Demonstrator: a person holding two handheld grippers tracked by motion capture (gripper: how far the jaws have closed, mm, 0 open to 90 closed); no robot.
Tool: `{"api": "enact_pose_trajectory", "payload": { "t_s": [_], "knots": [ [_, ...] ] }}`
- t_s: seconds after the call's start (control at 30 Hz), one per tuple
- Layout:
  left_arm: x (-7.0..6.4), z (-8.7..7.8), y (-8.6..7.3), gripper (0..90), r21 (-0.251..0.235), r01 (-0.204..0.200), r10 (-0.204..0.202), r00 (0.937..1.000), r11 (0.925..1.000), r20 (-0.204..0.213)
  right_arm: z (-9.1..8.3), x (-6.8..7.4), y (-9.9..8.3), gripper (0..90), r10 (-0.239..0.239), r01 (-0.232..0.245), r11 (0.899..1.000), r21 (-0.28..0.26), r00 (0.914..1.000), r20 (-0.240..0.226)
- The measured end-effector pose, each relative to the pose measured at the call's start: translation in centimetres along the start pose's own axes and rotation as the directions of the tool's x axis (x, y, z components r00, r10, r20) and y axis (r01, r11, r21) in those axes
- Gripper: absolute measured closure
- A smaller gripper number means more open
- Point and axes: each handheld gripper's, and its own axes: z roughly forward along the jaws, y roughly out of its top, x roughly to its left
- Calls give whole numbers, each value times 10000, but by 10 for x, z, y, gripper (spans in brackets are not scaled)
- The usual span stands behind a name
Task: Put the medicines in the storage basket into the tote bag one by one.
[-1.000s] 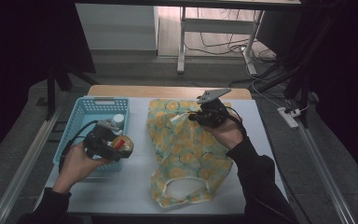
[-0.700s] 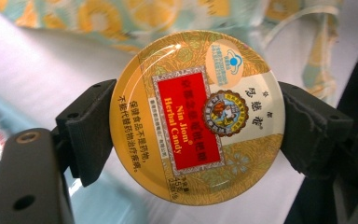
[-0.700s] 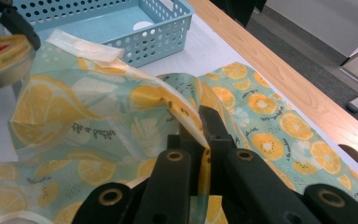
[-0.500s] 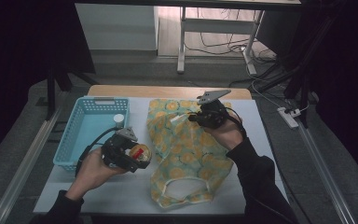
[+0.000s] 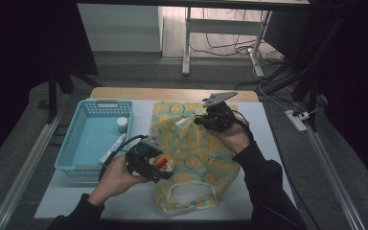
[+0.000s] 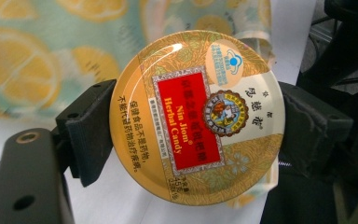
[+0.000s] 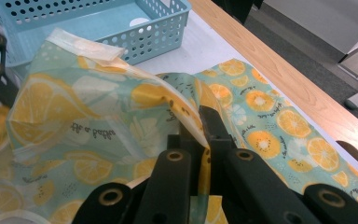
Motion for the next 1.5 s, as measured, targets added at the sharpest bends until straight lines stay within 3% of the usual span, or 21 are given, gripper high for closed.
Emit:
{"api": "enact_pose_trajectory", "payload": {
  "t_s": [0.63,0.8,1.17,1.5],
  "knots": [
    [-15,45,30,202,34,-805,801,9943,9967,708,3,-4,-2,890,130,-130,9999,37,9999,55],
    [-12,55,34,202,234,-915,912,9957,9955,140,3,-3,-2,890,129,-129,9999,29,9999,32],
    [20,78,39,202,248,-169,186,9974,9995,-693,3,-1,0,890,147,-147,9999,-24,9999,-85],
    [48,90,42,202,20,232,-228,9911,9997,-1311,8,-4,-4,890,344,-343,9994,77,9993,-119]
  ]
}}
